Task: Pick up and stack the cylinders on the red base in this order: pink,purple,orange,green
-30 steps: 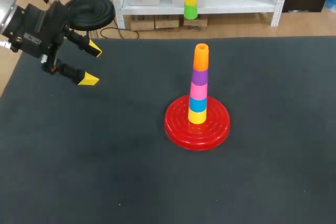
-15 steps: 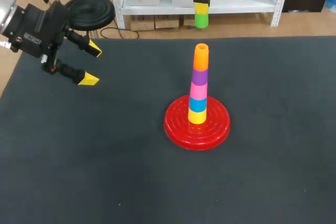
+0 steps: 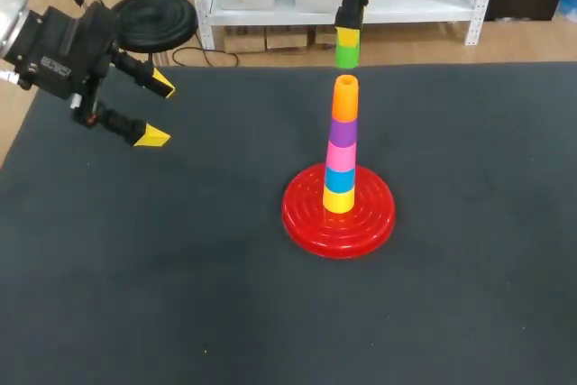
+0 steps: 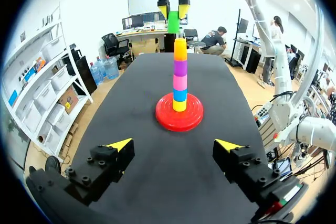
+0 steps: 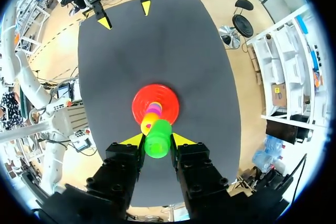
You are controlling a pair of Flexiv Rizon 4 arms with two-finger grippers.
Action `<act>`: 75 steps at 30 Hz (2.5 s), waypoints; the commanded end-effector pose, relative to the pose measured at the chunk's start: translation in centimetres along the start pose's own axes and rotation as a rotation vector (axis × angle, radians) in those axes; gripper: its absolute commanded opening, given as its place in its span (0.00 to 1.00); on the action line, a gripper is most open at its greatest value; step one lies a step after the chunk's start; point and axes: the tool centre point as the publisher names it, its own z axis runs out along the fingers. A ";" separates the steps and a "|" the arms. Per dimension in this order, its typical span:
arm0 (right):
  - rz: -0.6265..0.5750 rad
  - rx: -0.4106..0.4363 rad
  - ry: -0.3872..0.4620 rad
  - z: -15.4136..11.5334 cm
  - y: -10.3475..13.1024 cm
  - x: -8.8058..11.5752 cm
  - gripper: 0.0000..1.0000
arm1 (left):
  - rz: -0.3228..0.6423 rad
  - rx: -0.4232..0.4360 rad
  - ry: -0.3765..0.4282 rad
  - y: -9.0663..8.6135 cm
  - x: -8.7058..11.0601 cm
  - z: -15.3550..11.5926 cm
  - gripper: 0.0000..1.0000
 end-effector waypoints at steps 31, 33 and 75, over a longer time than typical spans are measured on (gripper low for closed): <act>-0.033 -0.028 0.016 1.6 1.4 0.2 0.00 | 0.000 -0.003 0.000 -0.1 0.0 0.0 1.00; -0.031 -0.029 0.015 1.6 1.3 0.2 0.00 | 0.000 -0.003 0.000 -0.1 0.0 0.0 1.00; -0.045 -0.108 0.063 2.6 0.5 0.2 0.00 | 0.000 -0.003 0.000 -0.1 0.0 0.0 1.00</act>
